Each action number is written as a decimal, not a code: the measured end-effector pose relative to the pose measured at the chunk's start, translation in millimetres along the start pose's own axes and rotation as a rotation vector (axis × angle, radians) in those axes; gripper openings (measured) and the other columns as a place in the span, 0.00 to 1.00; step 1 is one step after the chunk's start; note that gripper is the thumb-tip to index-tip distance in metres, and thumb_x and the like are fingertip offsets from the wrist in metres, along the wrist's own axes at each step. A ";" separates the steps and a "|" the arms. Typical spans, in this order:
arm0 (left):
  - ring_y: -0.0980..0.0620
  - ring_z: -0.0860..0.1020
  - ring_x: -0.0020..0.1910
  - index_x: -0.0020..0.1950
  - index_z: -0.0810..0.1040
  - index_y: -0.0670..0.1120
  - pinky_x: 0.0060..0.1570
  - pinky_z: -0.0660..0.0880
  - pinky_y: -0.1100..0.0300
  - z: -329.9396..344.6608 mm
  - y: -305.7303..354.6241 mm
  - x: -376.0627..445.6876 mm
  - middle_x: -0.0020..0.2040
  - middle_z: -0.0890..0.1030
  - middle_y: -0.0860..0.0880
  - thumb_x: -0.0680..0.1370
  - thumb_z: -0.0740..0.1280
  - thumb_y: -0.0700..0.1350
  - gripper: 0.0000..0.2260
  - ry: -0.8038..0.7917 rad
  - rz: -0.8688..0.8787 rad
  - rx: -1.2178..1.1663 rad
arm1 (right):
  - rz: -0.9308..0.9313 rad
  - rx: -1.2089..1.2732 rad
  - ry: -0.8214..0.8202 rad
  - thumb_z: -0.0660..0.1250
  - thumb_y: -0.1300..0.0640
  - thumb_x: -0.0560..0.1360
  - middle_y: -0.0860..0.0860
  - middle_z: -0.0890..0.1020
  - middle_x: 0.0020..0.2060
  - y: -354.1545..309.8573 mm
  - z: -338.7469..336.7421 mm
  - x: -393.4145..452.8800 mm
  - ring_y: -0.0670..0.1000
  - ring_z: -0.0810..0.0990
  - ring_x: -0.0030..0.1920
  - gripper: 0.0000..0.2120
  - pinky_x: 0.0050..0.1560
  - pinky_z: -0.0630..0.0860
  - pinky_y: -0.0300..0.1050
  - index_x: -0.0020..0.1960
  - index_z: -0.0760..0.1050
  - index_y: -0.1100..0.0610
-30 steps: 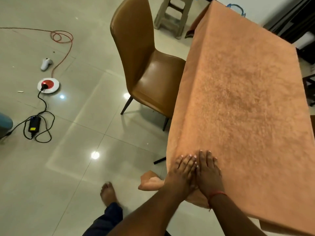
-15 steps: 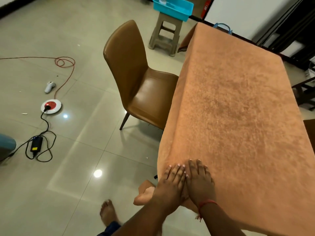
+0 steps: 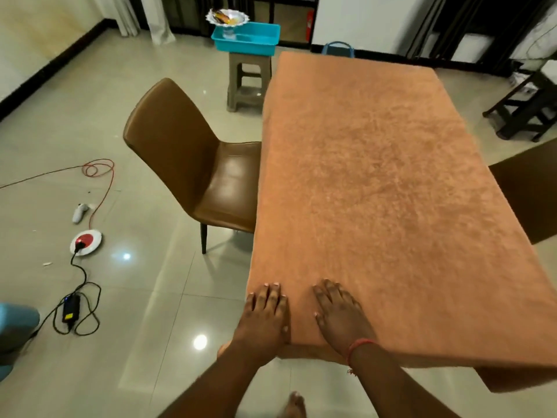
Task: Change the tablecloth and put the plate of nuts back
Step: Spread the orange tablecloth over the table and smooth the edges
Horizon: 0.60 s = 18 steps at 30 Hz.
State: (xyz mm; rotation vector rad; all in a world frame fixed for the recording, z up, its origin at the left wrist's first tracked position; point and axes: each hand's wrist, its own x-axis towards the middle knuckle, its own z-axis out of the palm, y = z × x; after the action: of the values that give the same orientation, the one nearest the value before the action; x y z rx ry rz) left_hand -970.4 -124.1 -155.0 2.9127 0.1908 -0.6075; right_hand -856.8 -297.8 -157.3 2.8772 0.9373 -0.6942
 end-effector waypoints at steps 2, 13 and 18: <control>0.41 0.45 0.80 0.81 0.50 0.46 0.77 0.47 0.42 -7.5 8.2 -5.4 0.81 0.46 0.42 0.82 0.54 0.55 0.30 -0.041 -0.003 0.019 | -0.030 0.010 -0.018 0.54 0.45 0.79 0.49 0.54 0.79 12.2 -0.8 -7.6 0.55 0.52 0.78 0.29 0.75 0.55 0.54 0.78 0.53 0.45; 0.40 0.50 0.80 0.81 0.45 0.49 0.76 0.53 0.38 -52.2 -23.5 -2.4 0.82 0.47 0.44 0.83 0.49 0.60 0.30 0.049 -0.140 0.179 | 0.074 0.113 0.073 0.59 0.45 0.80 0.54 0.56 0.78 29.0 -42.4 -6.0 0.60 0.57 0.76 0.29 0.73 0.59 0.59 0.78 0.56 0.50; 0.42 0.47 0.80 0.81 0.44 0.50 0.76 0.52 0.38 -77.8 -35.1 -6.1 0.82 0.45 0.44 0.83 0.49 0.61 0.31 0.119 -0.138 0.155 | 0.065 0.099 0.105 0.58 0.44 0.80 0.54 0.54 0.79 3.3 -68.7 7.0 0.60 0.56 0.76 0.29 0.72 0.61 0.61 0.78 0.54 0.50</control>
State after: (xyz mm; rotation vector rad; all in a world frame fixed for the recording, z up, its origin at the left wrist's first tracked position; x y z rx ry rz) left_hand -951.5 -76.2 -86.7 3.1078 0.3785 -0.4893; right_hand -822.2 -285.0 -98.8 3.0426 0.8377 -0.6064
